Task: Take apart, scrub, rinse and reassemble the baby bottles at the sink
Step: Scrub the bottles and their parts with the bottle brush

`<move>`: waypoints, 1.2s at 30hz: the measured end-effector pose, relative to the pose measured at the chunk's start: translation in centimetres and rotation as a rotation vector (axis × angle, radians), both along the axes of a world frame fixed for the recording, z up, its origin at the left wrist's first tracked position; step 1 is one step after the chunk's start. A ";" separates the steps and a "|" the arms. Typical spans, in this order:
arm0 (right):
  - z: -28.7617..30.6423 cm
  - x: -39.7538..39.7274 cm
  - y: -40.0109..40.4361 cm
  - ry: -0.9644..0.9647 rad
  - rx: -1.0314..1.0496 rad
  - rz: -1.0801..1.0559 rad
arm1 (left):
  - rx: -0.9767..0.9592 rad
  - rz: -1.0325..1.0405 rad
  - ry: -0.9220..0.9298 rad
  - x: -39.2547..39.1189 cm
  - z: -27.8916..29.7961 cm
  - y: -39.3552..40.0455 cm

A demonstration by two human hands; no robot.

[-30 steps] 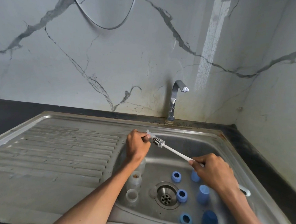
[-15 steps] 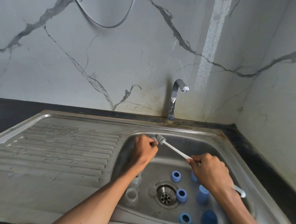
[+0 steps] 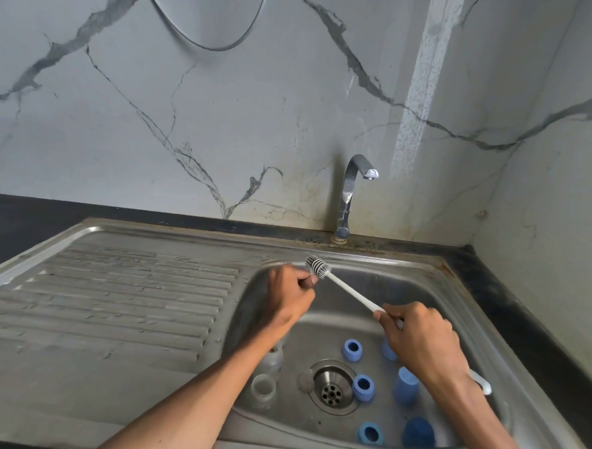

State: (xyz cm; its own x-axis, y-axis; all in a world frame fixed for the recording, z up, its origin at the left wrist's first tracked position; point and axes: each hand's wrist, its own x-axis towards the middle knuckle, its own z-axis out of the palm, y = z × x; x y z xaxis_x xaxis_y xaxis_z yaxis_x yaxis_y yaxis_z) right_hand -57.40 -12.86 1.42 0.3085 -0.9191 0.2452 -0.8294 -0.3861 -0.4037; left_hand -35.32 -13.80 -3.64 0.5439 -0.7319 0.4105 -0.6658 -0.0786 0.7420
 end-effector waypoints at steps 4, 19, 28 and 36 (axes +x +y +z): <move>-0.3 -0.3 -0.7 -0.040 0.009 -0.022 | -0.053 -0.048 -0.025 -1.0 0.9 0.9; -0.8 -1.3 -2.3 -0.043 0.081 -0.050 | -0.001 -0.071 0.572 -0.1 0.9 -0.1; -0.6 -1.9 -2.8 -0.045 0.111 -0.079 | 0.146 -0.128 0.244 0.6 -1.3 -1.3; -0.8 -2.1 -3.4 -0.059 0.124 -0.099 | 0.357 -0.213 -0.073 0.2 -5.4 -4.3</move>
